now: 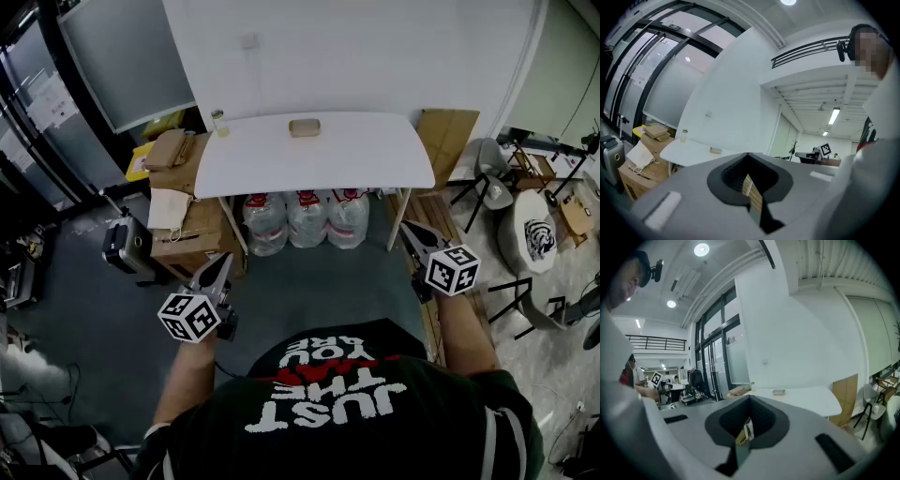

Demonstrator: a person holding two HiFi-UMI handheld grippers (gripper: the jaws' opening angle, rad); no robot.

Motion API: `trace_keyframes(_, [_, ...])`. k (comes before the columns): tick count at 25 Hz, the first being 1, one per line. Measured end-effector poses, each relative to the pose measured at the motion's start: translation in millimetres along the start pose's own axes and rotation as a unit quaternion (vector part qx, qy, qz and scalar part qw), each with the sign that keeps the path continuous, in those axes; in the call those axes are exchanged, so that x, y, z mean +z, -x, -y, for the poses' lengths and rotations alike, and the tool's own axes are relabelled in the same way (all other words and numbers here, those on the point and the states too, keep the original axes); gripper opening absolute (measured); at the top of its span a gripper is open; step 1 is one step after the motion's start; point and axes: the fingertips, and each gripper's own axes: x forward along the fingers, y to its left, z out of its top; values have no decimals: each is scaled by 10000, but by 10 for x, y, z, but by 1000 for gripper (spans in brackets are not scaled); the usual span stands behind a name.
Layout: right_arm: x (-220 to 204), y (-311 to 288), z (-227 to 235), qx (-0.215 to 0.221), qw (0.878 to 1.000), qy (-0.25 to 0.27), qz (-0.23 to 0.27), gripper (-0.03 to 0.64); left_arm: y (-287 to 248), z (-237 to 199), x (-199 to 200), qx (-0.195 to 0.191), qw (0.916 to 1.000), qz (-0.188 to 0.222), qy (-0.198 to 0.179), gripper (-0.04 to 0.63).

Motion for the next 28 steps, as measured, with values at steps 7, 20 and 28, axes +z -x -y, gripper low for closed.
trace_keyframes(7, [40, -52, 126, 6, 10000, 40, -37, 0, -135, -19, 38, 31, 10000, -6, -61, -2])
trace_keyframes(20, [250, 24, 601, 404, 9992, 73, -35, 0, -569, 231, 85, 355, 9992, 176, 104, -2])
trace_keyframes(28, [337, 286, 1145, 687, 9975, 169, -89, 0, -1034, 761, -136, 530, 9979, 184, 326, -2])
